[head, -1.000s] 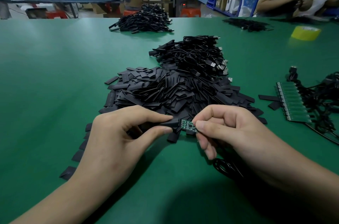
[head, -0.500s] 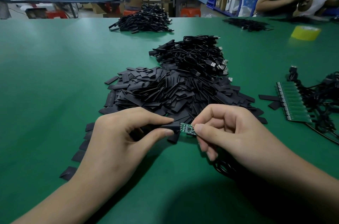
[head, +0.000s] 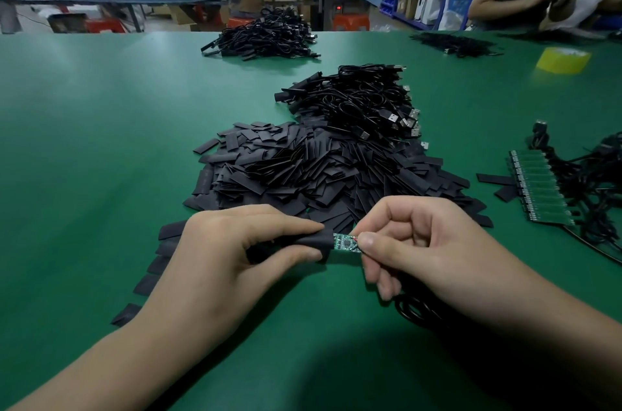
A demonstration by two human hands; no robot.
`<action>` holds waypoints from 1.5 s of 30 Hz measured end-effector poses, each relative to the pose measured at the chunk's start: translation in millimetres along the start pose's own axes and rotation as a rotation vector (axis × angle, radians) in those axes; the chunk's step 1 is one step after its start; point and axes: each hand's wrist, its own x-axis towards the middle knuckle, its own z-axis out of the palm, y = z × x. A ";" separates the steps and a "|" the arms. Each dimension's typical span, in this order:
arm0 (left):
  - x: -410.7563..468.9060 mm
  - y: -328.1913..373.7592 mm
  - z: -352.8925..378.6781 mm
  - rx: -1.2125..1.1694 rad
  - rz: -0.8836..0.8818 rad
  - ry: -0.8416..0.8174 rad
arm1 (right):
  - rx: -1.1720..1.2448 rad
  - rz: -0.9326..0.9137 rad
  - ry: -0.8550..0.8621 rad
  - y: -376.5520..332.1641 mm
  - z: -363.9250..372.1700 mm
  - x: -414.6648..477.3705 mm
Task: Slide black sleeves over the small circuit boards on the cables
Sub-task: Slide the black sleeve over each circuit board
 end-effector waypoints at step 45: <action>-1.9 6.1 5.3 -0.128 0.092 0.021 | 0.097 -0.006 -0.154 -6.3 -2.9 -3.4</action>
